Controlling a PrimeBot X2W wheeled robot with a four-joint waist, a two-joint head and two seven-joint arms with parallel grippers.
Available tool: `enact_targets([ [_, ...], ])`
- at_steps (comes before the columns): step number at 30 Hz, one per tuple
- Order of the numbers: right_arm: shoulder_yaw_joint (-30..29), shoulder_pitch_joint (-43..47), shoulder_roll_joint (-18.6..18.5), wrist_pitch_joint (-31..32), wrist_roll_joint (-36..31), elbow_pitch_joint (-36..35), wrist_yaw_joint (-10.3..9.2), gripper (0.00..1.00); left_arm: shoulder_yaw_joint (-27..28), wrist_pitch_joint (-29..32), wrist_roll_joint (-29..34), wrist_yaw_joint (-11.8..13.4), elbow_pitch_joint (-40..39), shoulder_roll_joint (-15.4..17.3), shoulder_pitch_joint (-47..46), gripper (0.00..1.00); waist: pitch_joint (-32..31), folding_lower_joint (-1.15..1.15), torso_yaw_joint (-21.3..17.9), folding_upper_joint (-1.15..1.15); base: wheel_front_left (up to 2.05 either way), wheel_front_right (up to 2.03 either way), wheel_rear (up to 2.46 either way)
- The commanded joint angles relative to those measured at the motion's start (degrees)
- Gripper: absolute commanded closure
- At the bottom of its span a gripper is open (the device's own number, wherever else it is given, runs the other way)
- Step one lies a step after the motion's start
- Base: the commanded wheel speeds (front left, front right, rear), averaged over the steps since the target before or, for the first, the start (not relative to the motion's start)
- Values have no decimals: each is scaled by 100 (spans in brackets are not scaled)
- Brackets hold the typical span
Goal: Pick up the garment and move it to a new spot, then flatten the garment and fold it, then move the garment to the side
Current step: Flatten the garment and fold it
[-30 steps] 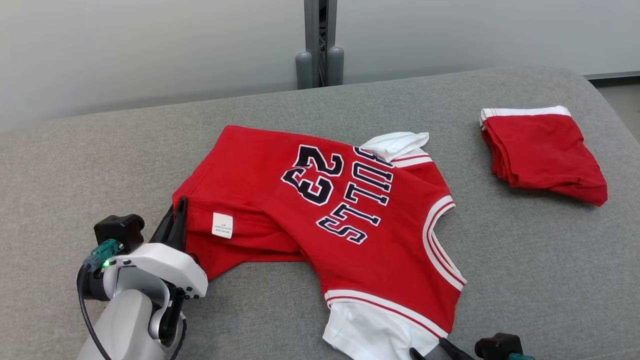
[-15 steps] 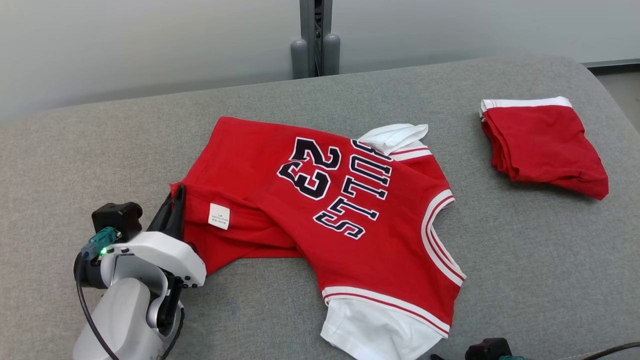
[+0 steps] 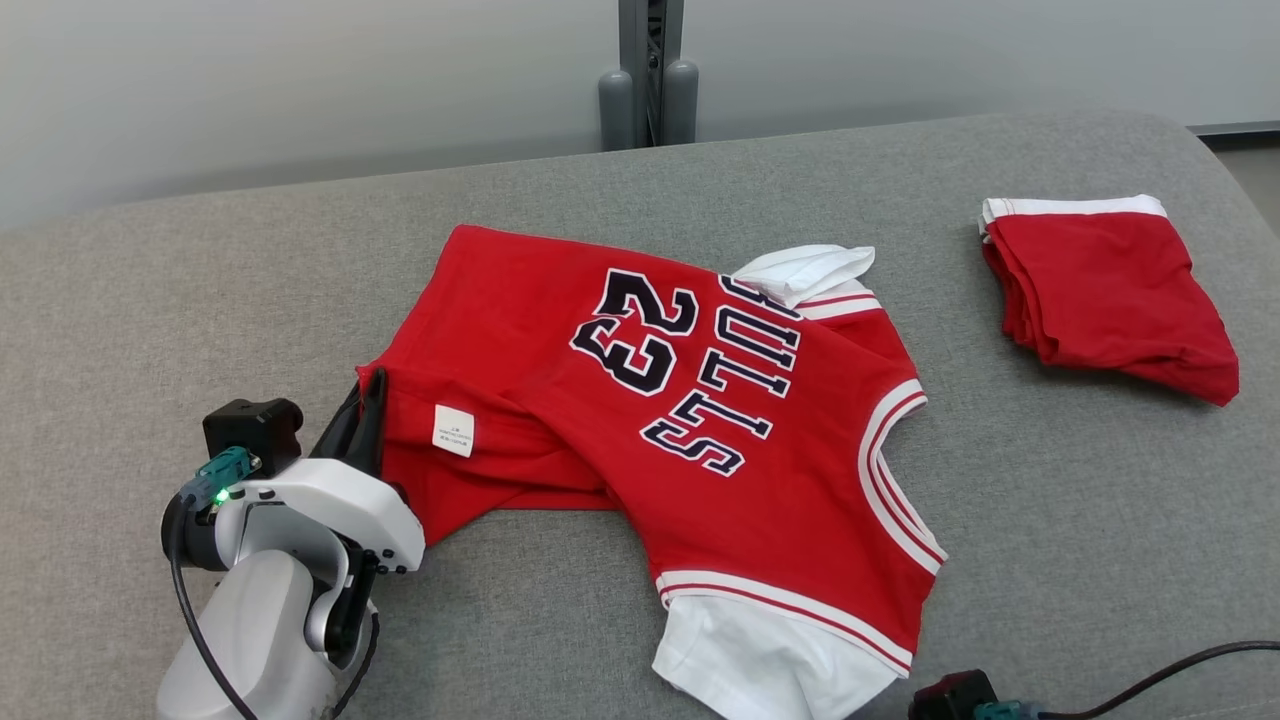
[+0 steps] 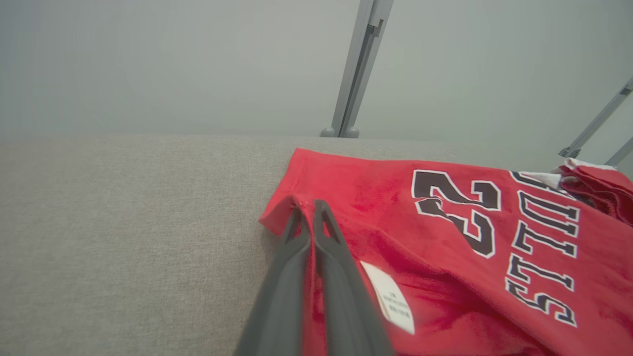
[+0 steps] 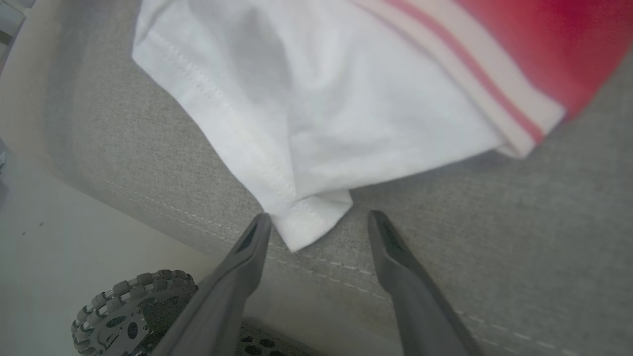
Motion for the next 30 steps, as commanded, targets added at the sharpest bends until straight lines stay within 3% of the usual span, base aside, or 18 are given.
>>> enact_targets([
  [1,114,-52,67,37,70,143,1,0,-9,-20,-30,-15,9,20,-72,100,10,0,18,0,0,0,0],
  [4,286,-190,143,-12,231,299,1,0,-35,-30,-31,-15,22,16,-113,100,35,0,64,0,0,0,0],
  [5,337,-215,153,-9,273,322,1,20,-40,-33,-35,-14,27,16,-120,100,41,0,74,0,0,0,0],
  [7,443,-278,162,-13,352,365,6,83,-48,-41,-41,-6,35,18,-135,100,53,0,89,0,0,0,0],
  [8,491,-300,165,-31,383,379,9,100,-52,-47,-46,-1,37,18,-140,100,59,0,95,0,0,0,0],
  [18,685,-554,-105,-204,718,311,0,100,-69,-92,-108,28,88,36,-123,100,13,0,64,0,0,0,0],
  [30,572,-799,-797,-115,1451,-859,1,100,-2,-229,-229,48,215,80,19,100,-378,0,-47,0,0,0,0],
])
